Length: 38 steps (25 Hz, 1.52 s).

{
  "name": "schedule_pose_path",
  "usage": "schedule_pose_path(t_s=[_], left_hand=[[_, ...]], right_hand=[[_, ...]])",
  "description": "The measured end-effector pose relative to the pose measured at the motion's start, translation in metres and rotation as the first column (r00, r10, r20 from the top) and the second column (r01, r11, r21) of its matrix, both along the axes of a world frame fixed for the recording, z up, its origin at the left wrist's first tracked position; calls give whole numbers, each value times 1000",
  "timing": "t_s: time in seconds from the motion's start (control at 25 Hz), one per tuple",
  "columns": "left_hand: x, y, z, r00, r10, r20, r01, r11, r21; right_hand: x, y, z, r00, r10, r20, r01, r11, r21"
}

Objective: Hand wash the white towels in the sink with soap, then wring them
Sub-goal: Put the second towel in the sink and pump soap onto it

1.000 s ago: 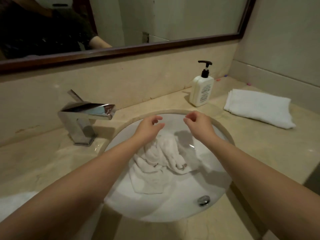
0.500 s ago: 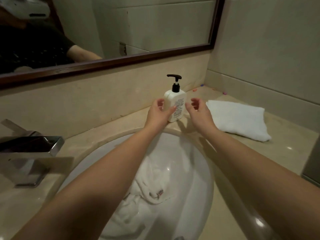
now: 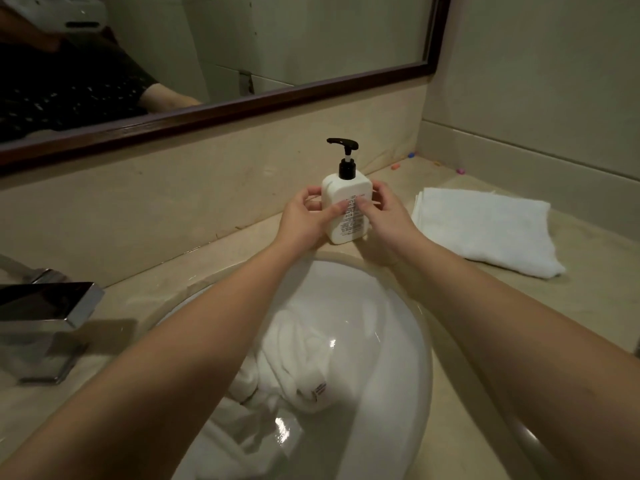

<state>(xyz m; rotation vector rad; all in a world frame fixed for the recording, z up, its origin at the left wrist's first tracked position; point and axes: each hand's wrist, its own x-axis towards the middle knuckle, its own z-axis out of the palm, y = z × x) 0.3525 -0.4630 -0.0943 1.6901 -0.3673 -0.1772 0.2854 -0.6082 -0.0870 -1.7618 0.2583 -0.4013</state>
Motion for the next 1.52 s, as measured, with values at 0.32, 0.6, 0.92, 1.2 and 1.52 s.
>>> schedule_pose_path(t_s=[0.32, 0.6, 0.92, 1.2, 1.52], left_hand=[[-58, 54, 12, 999, -32, -6, 32, 996, 82], [-122, 137, 3, 995, -52, -84, 71, 968, 240], [-147, 186, -16, 974, -88, -211, 133, 968, 211], [-146, 200, -26, 945, -174, -278, 236, 949, 208], [-141, 197, -30, 946, -142, -290, 197, 965, 171]], right_hand=[[-45, 32, 1, 997, 72, 20, -67, 981, -183], [-113, 97, -17, 959, 284, -10, -274, 913, -302], [-126, 132, -11, 911, 390, -135, -406, 791, -457], [-116, 130, -12, 824, 523, -216, -563, 719, -408], [-108, 125, -11, 819, 527, -228, -574, 746, -338]])
